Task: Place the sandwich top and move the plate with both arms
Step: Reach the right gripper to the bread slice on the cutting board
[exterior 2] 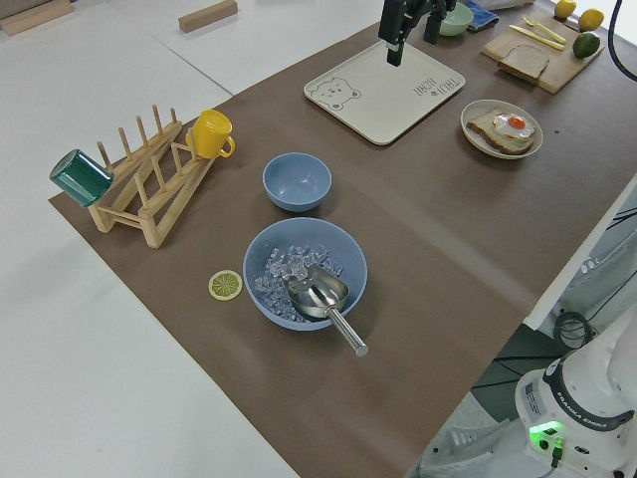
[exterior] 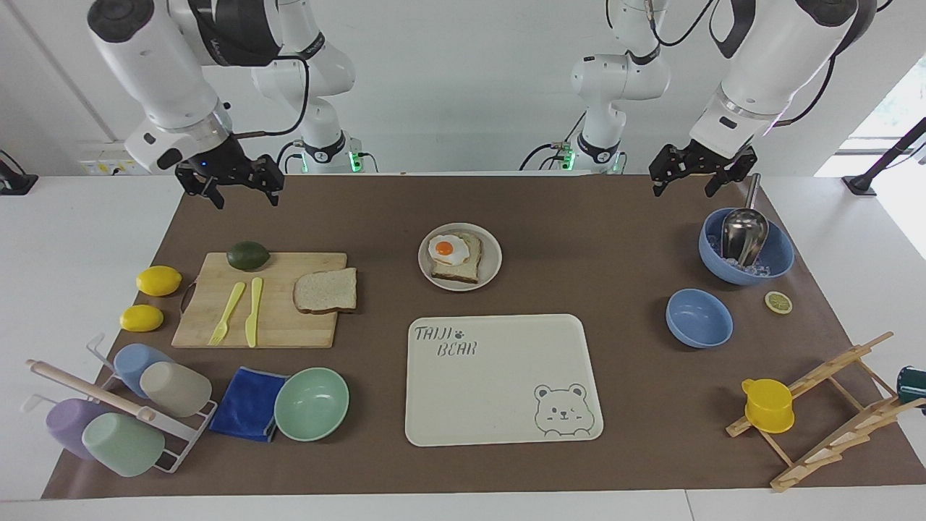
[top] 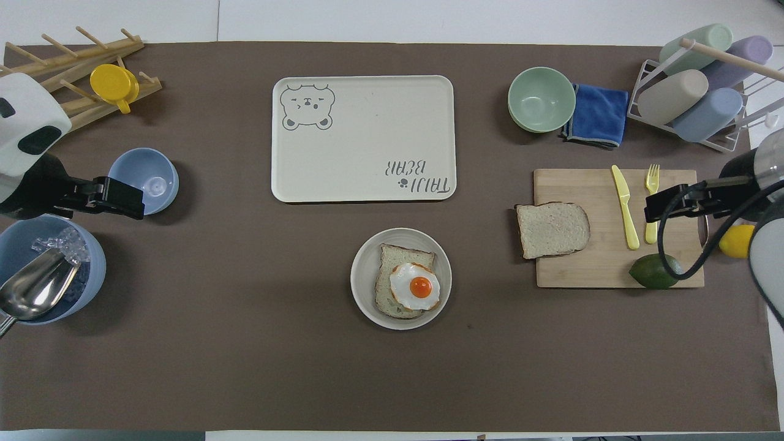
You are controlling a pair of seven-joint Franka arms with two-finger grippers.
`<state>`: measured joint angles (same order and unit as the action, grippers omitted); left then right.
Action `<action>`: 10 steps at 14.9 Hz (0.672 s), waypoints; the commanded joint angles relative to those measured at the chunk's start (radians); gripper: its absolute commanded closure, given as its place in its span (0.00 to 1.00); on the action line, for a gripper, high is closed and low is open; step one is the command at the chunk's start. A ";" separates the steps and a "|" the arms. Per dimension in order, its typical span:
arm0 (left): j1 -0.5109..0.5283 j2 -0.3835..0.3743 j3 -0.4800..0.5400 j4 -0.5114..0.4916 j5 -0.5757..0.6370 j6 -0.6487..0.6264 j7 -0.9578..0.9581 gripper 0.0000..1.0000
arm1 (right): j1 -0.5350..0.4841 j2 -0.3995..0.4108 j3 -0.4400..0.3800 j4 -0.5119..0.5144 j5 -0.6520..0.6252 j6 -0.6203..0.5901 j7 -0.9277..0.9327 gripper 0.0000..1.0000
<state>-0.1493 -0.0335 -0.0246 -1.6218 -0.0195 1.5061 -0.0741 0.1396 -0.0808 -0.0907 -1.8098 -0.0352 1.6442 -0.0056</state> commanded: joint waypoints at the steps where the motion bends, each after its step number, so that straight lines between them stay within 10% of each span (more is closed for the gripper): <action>1: 0.008 -0.013 -0.001 -0.010 0.004 0.013 0.005 0.00 | 0.127 -0.018 0.012 -0.109 -0.159 0.068 0.192 0.00; 10: 0.008 -0.013 -0.001 -0.012 0.004 0.013 0.005 0.00 | 0.454 0.335 0.012 -0.037 -0.472 0.121 0.657 0.00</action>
<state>-0.1491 -0.0335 -0.0244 -1.6218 -0.0195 1.5061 -0.0741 0.5351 0.1893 -0.0738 -1.9010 -0.4509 1.7764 0.5883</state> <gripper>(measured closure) 0.000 0.000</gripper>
